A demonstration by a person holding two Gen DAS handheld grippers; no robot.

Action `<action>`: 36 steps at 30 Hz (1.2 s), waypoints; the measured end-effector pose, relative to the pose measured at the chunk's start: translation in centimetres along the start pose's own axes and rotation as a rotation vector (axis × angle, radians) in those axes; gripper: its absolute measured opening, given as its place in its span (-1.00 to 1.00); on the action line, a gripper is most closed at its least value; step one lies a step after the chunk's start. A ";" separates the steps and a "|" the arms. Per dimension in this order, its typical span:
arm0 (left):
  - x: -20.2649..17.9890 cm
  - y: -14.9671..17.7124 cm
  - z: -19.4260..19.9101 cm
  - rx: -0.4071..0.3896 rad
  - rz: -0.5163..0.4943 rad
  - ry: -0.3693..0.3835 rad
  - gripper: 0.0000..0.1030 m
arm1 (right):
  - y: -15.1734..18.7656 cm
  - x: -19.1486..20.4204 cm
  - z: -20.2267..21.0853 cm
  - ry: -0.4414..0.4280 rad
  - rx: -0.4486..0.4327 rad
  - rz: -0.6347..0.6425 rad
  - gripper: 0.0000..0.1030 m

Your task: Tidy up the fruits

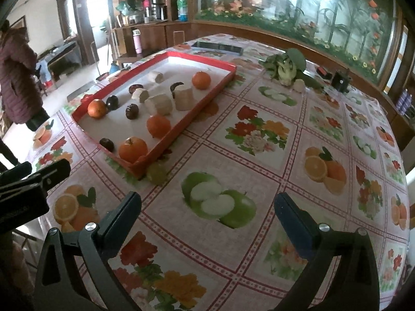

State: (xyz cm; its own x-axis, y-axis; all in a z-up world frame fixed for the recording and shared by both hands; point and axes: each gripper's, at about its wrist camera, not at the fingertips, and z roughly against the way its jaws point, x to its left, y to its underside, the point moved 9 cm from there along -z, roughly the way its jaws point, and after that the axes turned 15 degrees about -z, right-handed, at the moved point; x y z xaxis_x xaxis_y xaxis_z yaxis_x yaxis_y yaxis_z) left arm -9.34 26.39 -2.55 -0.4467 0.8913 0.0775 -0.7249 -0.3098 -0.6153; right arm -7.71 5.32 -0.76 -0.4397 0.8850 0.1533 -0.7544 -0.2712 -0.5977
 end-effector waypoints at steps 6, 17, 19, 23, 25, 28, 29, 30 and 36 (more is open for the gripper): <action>0.0 0.0 0.7 -0.010 0.009 -0.005 0.99 | 0.4 -0.1 0.2 -0.003 0.007 0.006 1.00; 0.4 0.7 1.3 -0.003 0.026 -0.007 0.99 | 1.0 0.3 0.7 0.001 0.006 0.030 1.00; 0.4 0.8 1.2 0.005 0.019 0.004 0.99 | 1.1 0.5 0.7 0.002 0.006 0.034 1.00; 0.2 0.7 1.1 0.000 0.015 0.019 0.99 | 1.2 0.8 0.7 0.003 0.007 0.037 1.00; 0.2 0.6 1.1 -0.003 0.019 0.034 0.98 | 1.3 0.9 0.7 0.003 0.013 0.034 1.00; -0.1 0.6 0.9 -0.001 0.016 0.058 0.98 | 1.4 0.8 0.5 0.005 0.018 0.027 1.00; -0.2 0.5 0.8 0.001 0.008 0.061 0.98 | 1.4 0.8 0.5 0.007 0.019 0.025 1.00; -0.3 0.5 0.8 0.001 0.003 0.061 0.98 | 1.4 0.7 0.5 0.009 0.018 0.023 1.00; -1.1 0.3 0.5 0.009 -0.041 0.051 0.99 | 1.4 0.7 0.5 0.024 0.017 0.027 1.00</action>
State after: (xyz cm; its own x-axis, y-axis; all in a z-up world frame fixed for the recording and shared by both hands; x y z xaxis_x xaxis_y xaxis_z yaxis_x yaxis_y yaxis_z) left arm -9.31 25.15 -2.42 -0.3895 0.9189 0.0623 -0.7470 -0.2756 -0.6050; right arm -9.27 5.37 -1.10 -0.4486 0.8859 0.1182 -0.7505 -0.3016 -0.5881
